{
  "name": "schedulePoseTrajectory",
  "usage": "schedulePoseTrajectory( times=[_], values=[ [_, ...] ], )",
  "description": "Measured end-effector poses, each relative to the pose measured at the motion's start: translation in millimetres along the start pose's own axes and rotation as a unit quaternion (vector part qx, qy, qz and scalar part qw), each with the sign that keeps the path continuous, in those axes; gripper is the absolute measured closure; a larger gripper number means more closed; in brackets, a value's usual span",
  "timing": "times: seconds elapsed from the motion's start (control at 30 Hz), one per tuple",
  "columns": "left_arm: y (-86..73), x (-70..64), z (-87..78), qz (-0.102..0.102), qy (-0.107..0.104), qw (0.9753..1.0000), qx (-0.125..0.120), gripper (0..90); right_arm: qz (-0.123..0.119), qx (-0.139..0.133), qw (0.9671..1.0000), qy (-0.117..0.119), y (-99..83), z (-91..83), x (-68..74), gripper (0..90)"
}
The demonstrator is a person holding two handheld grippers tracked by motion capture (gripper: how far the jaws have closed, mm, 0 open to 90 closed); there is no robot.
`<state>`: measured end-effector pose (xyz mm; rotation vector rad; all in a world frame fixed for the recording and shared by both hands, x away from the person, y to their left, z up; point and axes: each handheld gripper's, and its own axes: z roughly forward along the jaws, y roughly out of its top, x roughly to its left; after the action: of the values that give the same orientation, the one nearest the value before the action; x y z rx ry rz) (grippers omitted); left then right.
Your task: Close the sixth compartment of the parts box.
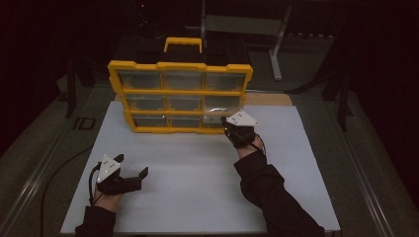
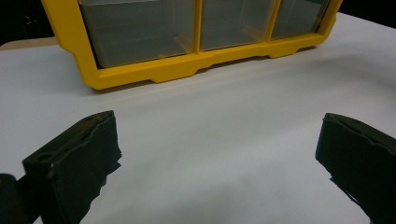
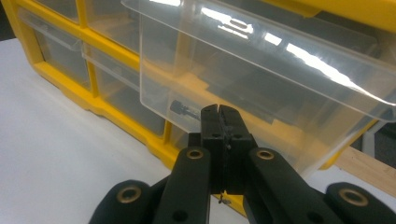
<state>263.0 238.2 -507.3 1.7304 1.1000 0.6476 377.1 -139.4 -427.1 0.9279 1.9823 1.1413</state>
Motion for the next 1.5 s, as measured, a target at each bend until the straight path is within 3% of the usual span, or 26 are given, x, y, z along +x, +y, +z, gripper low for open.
schedulePoseTrajectory(
  times=[1.5],
  values=[
    [-0.3,0.8,-0.4,0.002,-0.002,1.0000,0.000,0.1,0.002,0.009,0.9996,-0.026,15.7,31.1,-16.8,90.0]
  ],
)
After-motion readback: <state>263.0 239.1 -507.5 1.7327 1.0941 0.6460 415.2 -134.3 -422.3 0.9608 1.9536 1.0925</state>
